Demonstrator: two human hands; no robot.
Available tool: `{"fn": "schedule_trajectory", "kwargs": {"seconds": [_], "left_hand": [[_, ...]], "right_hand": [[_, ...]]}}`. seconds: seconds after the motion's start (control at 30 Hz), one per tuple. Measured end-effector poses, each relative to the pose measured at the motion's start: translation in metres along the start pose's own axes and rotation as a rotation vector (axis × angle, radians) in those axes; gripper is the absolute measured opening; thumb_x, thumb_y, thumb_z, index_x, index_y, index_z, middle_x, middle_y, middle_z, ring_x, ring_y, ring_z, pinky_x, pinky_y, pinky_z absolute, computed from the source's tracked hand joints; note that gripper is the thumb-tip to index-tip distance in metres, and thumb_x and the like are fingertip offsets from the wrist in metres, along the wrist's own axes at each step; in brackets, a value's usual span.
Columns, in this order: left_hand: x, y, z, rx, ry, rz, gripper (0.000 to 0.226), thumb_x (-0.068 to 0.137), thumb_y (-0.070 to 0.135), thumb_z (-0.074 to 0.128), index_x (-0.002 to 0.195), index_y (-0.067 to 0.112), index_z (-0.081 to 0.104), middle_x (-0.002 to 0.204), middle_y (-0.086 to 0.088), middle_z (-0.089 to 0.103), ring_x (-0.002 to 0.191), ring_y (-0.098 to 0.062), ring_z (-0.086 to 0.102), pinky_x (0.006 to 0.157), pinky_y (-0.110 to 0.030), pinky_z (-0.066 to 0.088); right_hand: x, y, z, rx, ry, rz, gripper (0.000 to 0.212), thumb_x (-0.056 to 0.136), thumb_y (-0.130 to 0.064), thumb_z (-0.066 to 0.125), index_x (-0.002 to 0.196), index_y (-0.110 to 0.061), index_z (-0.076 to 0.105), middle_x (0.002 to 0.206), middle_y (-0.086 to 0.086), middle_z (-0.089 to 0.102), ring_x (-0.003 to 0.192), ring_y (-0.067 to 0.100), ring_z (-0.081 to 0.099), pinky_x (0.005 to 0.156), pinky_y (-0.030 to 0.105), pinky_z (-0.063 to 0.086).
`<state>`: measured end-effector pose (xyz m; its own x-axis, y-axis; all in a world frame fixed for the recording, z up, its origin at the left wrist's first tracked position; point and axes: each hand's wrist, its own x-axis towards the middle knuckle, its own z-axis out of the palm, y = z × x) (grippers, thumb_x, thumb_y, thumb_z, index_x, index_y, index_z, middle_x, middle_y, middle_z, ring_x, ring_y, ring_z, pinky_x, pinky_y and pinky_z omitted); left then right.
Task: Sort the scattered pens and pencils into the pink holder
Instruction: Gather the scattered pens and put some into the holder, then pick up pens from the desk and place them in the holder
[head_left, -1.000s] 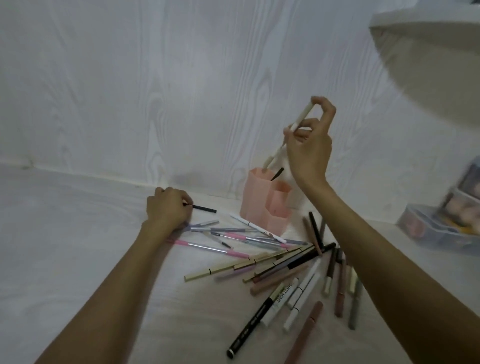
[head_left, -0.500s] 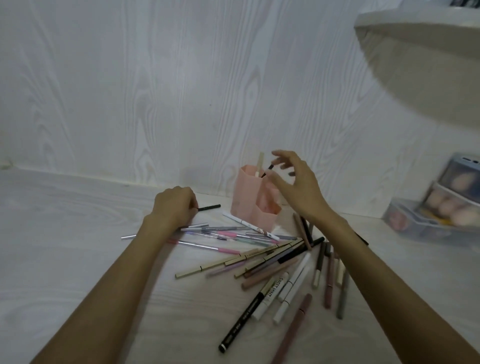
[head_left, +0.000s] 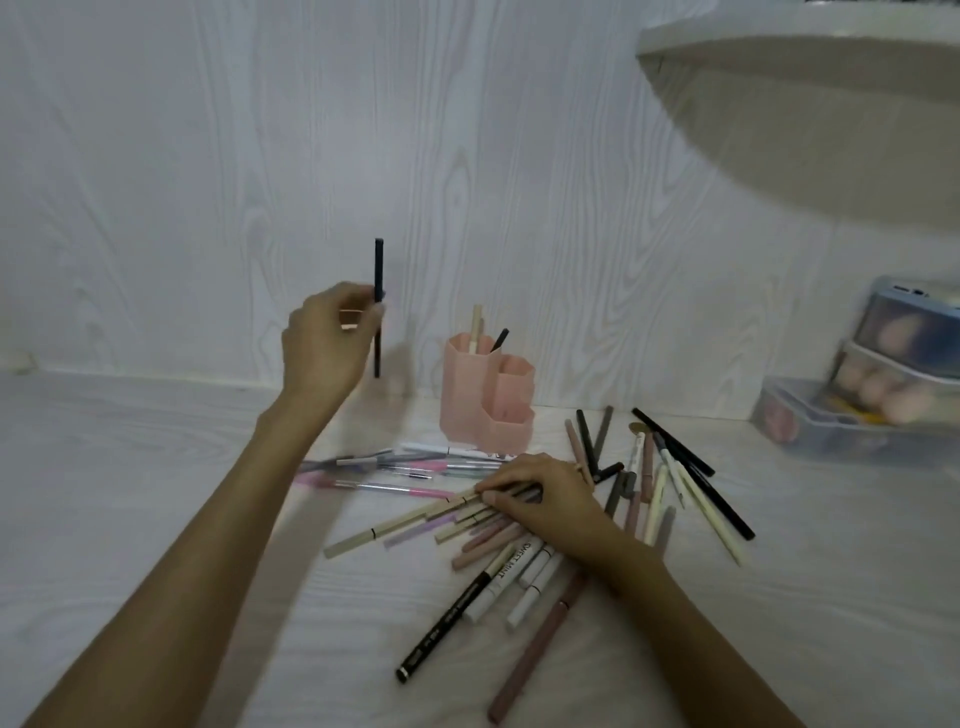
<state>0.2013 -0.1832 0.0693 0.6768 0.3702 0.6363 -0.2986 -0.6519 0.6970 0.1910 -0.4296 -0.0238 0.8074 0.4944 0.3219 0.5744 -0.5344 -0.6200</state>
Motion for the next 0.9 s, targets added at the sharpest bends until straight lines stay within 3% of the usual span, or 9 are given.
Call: {"fn": "schedule_trajectory", "kwargs": {"seconds": [0.07, 0.13, 0.37, 0.5, 0.6, 0.67, 0.73, 0.8, 0.9], "left_hand": [[0.003, 0.030, 0.006, -0.224, 0.056, 0.026, 0.016, 0.088, 0.023, 0.066, 0.101, 0.013, 0.069, 0.090, 0.009, 0.066, 0.078, 0.000, 0.063, 0.075, -0.009, 0.048], [0.004, 0.048, 0.020, -0.262, 0.047, 0.025, 0.016, 0.085, 0.025, 0.069, 0.096, 0.013, 0.069, 0.087, 0.008, 0.068, 0.077, 0.002, 0.064, 0.075, -0.010, 0.050], [-0.002, 0.045, 0.063, 0.169, -0.266, -0.040, 0.025, 0.087, 0.035, 0.064, 0.103, 0.019, 0.071, 0.110, 0.004, 0.071, 0.106, -0.014, 0.063, 0.073, -0.024, 0.039], [-0.017, 0.032, 0.056, 0.194, -0.397, -0.068, 0.049, 0.089, 0.039, 0.060, 0.132, 0.015, 0.054, 0.140, -0.002, 0.053, 0.130, -0.021, 0.047, 0.098, -0.034, 0.040], [-0.051, 0.015, 0.028, 0.214, -0.344, -0.018, 0.039, 0.087, 0.044, 0.060, 0.121, 0.025, 0.060, 0.126, 0.007, 0.061, 0.111, -0.012, 0.057, 0.083, -0.029, 0.045], [-0.075, -0.003, 0.005, 0.239, -0.424, -0.065, 0.033, 0.077, 0.060, 0.064, 0.094, 0.032, 0.067, 0.099, 0.016, 0.068, 0.085, -0.004, 0.061, 0.065, -0.025, 0.043], [-0.092, -0.020, -0.015, 0.228, -0.562, -0.133, 0.050, 0.057, 0.075, 0.065, 0.077, 0.030, 0.066, 0.078, 0.018, 0.067, 0.066, 0.002, 0.057, 0.059, -0.025, 0.042], [-0.099, -0.035, -0.024, 0.234, -0.690, -0.132, 0.052, 0.053, 0.075, 0.069, 0.076, 0.029, 0.066, 0.077, 0.021, 0.065, 0.061, 0.002, 0.054, 0.058, -0.020, 0.041], [-0.099, -0.048, -0.024, 0.230, -0.732, -0.116, 0.032, 0.065, 0.058, 0.075, 0.077, 0.029, 0.068, 0.077, 0.015, 0.066, 0.063, 0.002, 0.054, 0.060, -0.018, 0.042]], "right_hand": [[-0.001, -0.001, 0.003, 0.010, 0.052, 0.006, 0.014, 0.080, -0.027, 0.072, 0.094, -0.026, 0.075, 0.085, -0.021, 0.065, 0.088, -0.005, 0.058, 0.078, 0.011, 0.045], [-0.003, -0.001, 0.002, -0.009, 0.069, -0.013, 0.015, 0.081, -0.028, 0.071, 0.095, -0.026, 0.074, 0.084, -0.026, 0.062, 0.086, -0.012, 0.055, 0.078, 0.008, 0.043], [-0.006, 0.004, 0.005, -0.159, 0.011, -0.060, 0.025, 0.083, -0.032, 0.060, 0.107, -0.031, 0.068, 0.101, -0.009, 0.065, 0.098, 0.009, 0.048, 0.088, 0.028, 0.041], [-0.006, 0.003, 0.006, -0.206, -0.005, -0.035, 0.029, 0.086, -0.032, 0.058, 0.115, -0.029, 0.065, 0.104, -0.007, 0.060, 0.104, 0.011, 0.044, 0.093, 0.031, 0.038], [-0.005, 0.003, 0.007, -0.212, -0.015, -0.025, 0.031, 0.088, -0.031, 0.059, 0.118, -0.028, 0.063, 0.097, -0.010, 0.053, 0.100, 0.010, 0.040, 0.091, 0.029, 0.038], [-0.004, 0.003, 0.008, -0.214, -0.003, -0.026, 0.028, 0.088, -0.033, 0.060, 0.115, -0.029, 0.065, 0.094, -0.010, 0.051, 0.096, 0.009, 0.039, 0.087, 0.025, 0.037], [-0.004, 0.003, 0.009, -0.209, 0.043, -0.041, 0.023, 0.087, -0.035, 0.062, 0.108, -0.028, 0.069, 0.092, -0.009, 0.055, 0.093, 0.008, 0.041, 0.083, 0.023, 0.038], [-0.004, -0.001, 0.010, -0.225, 0.123, -0.090, 0.019, 0.085, -0.032, 0.065, 0.102, -0.027, 0.072, 0.092, -0.007, 0.060, 0.092, 0.008, 0.044, 0.081, 0.026, 0.042], [-0.003, -0.008, 0.010, -0.253, 0.299, -0.195, 0.020, 0.083, -0.022, 0.068, 0.102, -0.022, 0.072, 0.097, -0.001, 0.063, 0.092, 0.013, 0.051, 0.078, 0.030, 0.049]]}}
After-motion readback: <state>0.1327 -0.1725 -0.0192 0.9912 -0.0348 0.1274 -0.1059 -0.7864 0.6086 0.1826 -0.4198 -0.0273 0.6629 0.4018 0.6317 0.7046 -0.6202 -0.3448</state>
